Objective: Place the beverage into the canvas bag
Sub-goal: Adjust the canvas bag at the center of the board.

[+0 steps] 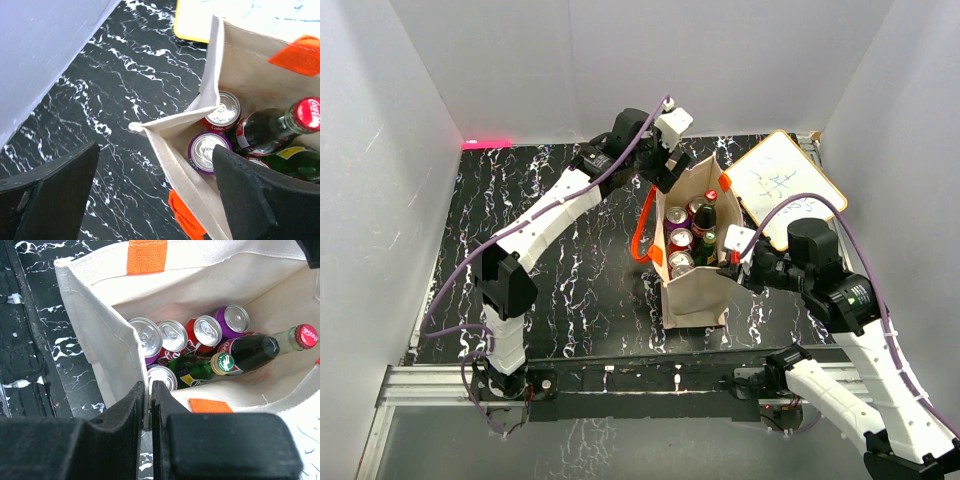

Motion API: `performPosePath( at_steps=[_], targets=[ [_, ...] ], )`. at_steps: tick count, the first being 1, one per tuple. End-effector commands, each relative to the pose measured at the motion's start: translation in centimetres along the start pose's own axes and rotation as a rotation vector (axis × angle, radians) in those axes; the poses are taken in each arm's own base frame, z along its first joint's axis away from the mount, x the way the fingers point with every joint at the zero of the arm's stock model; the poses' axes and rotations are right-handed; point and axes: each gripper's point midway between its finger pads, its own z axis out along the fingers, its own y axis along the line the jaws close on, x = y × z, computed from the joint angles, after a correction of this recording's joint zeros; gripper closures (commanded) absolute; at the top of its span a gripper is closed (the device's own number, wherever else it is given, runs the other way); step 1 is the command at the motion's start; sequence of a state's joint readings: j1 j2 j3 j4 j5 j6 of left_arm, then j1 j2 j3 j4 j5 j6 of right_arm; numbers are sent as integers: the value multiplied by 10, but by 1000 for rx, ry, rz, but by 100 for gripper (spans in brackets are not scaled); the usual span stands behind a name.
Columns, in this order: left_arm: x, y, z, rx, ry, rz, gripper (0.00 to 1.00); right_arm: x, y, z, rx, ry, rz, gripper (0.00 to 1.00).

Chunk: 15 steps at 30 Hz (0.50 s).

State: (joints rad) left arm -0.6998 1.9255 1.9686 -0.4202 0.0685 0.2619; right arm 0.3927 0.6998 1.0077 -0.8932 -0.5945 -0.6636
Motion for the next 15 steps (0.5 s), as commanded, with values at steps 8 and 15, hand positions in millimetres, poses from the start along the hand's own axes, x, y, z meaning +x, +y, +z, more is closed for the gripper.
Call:
performPosePath(
  at_steps=[8,15],
  targets=[
    [-1,16,-26,-120,18,-174,7,-90,-45,-36,205,-227,-186,92],
    [2,10,-24,-108,24,-180,10,-72,-36,-34,201,-195,-164,92]
  ],
)
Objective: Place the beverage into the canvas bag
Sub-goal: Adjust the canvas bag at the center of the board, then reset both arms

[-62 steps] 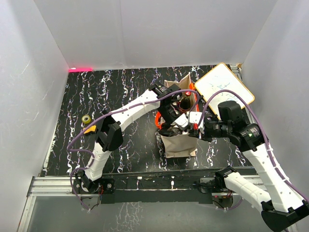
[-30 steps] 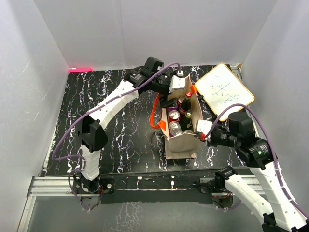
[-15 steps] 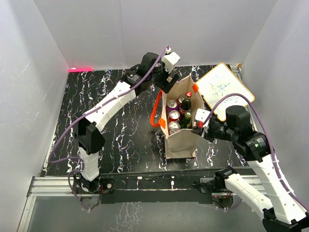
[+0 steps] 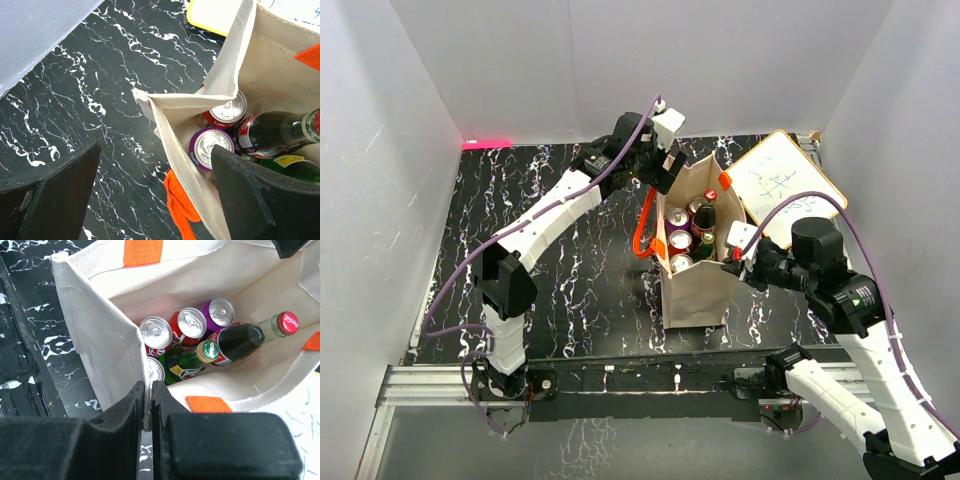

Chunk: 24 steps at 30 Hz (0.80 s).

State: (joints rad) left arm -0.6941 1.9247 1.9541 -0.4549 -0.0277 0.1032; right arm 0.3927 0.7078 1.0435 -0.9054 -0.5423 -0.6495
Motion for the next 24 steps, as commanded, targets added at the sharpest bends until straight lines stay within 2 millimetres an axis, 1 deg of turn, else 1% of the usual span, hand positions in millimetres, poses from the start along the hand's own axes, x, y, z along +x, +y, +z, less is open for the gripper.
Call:
performPosePath(
  at_steps=[1,4,6,11,13,15,17,19,21,24],
  targets=[
    [-17,0,-25,-9,-47,-17,10,-66,-26,-28,148,-216,-161,92],
    [-20,-3,-24,2,-61,-4,10,-60,-19,-26,114,-204,-165,92],
    [-23,-5,-23,6,-70,-3,10,-57,-15,-24,91,-198,-171,89],
    [-39,-5,-27,16,-105,0,9,-60,-14,-20,72,-210,-182,62],
    [-46,-3,-32,12,-121,-1,7,-64,-17,-19,73,-219,-182,53],
    [-53,2,-36,-14,-141,4,6,-71,-23,-17,81,-233,-163,41],
    [-61,11,-41,-55,-161,16,4,-79,-32,-15,101,-249,-131,31],
    [-69,22,-46,-113,-180,36,3,-88,-49,-12,154,-260,-77,26],
    [-76,37,-51,-183,-195,52,3,-92,-75,-4,236,-251,13,25],
    [-83,66,-59,-297,-213,67,3,-93,-115,8,364,-226,125,24]
  ],
)
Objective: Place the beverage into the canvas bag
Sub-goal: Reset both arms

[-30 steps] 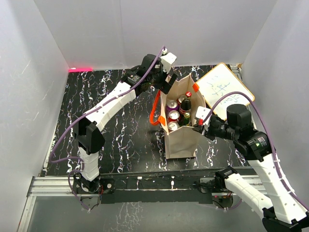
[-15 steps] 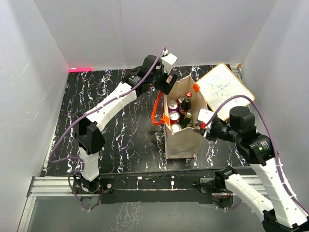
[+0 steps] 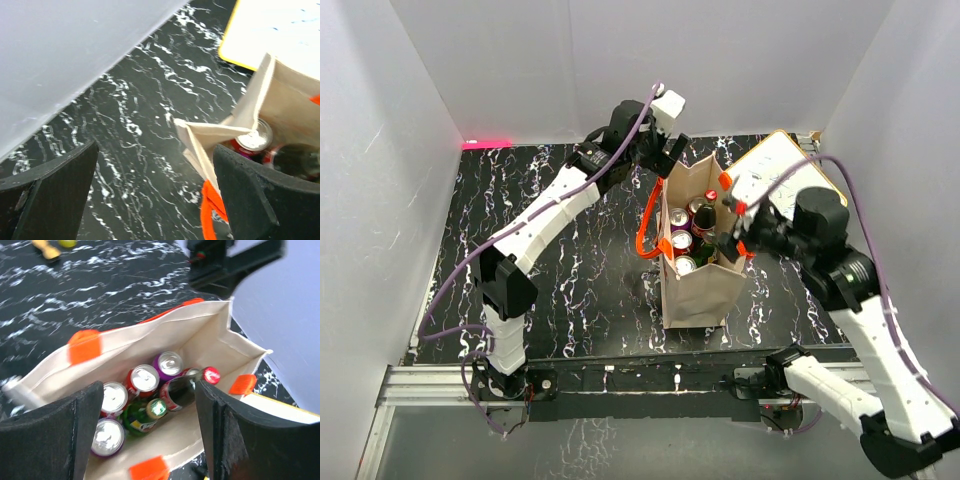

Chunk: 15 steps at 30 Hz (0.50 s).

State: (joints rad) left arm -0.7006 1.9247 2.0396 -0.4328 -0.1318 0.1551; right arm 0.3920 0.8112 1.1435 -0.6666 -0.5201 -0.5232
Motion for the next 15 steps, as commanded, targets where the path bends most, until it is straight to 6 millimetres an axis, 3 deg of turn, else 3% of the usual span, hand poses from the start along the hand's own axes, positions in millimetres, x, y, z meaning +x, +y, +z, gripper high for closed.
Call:
performPosePath(
  at_steps=[1,8,15],
  targets=[
    [-48,61,-37,-219,-121,30,3,-30,-74,20,285,-51,132,23],
    [-51,132,-56,-396,-138,-4,3,-17,-161,45,620,-22,261,18],
    [-42,187,-69,-546,-140,-64,3,3,-235,45,800,-7,381,4]
  ],
)
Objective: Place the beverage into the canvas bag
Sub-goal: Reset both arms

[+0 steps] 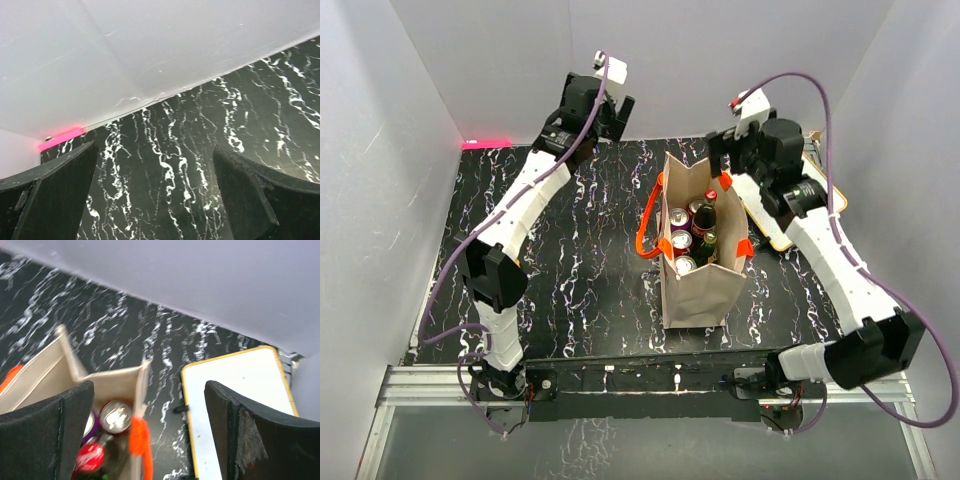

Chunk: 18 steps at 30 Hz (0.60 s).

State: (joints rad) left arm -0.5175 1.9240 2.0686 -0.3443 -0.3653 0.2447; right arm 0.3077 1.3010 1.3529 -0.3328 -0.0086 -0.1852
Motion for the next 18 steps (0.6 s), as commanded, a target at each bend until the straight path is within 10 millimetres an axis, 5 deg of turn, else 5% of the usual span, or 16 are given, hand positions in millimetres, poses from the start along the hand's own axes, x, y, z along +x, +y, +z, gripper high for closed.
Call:
performPosePath(
  at_steps=[1,4,9,12,18],
  targets=[
    [-39,64,-30,-140,-106,-98,3,-59,-65,3,211,-158,126,2],
    [-35,84,-27,-177,-108,-123,3,-68,-91,4,259,-183,146,2],
    [-54,107,-28,-244,-155,-50,3,-100,-101,-11,284,-295,71,2],
    [-70,103,-34,-193,-187,-73,3,-100,-105,-23,319,-328,61,2],
    [-50,88,-40,-122,-116,-117,3,-99,-110,-39,353,-309,35,2]
  ],
)
